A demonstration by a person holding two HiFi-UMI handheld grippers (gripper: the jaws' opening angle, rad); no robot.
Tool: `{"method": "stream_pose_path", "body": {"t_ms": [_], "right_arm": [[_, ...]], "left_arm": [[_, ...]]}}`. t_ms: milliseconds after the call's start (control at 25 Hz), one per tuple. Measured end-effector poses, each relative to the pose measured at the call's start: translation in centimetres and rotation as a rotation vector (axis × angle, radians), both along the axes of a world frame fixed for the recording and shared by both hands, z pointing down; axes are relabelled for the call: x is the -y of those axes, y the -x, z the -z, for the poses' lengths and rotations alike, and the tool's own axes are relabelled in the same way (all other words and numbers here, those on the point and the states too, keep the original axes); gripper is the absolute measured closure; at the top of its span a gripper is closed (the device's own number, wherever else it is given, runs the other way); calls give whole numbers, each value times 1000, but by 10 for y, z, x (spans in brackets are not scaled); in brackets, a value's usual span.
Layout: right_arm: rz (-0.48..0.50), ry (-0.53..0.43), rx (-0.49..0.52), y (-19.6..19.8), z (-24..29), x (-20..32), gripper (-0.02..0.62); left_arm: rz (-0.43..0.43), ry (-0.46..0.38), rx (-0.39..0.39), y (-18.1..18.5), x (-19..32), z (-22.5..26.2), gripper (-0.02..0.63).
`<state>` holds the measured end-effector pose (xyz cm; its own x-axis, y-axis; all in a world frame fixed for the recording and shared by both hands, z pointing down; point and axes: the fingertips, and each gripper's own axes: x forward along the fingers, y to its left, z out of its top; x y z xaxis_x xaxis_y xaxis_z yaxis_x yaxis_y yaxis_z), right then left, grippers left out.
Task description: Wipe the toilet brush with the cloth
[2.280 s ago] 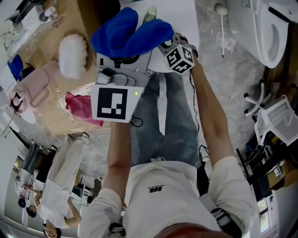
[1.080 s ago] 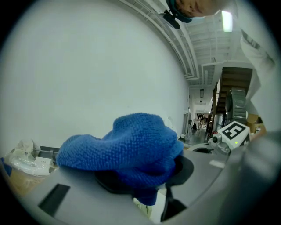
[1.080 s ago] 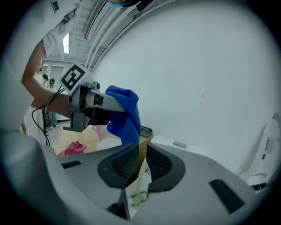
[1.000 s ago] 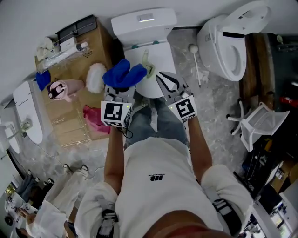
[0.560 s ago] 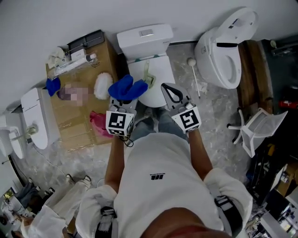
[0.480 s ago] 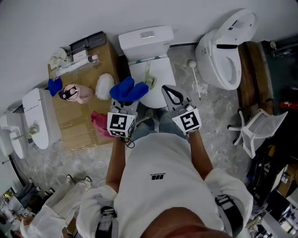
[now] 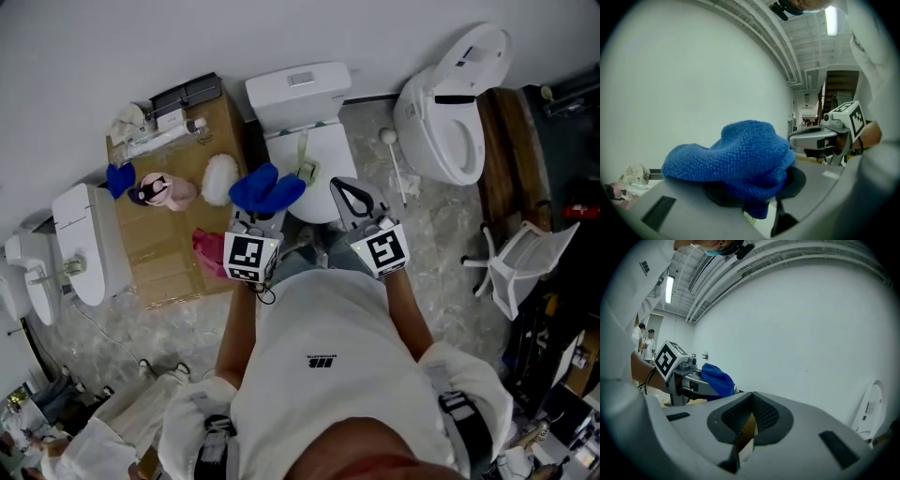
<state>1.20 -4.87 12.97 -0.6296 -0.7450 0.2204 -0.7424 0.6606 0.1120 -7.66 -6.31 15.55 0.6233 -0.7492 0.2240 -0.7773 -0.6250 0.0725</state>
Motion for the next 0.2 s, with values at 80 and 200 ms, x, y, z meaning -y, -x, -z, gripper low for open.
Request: {"method": "stream_pose_path", "body": {"t_ms": [80,200], "right_arm": [[-18,5,-5,-1,1,0,598],[-30,-1,-10,2,6,3,598]], "left_arm": [[-4,0,-4,2,0,1,462],[-3,-4,-10,8,0,7,463]]}}
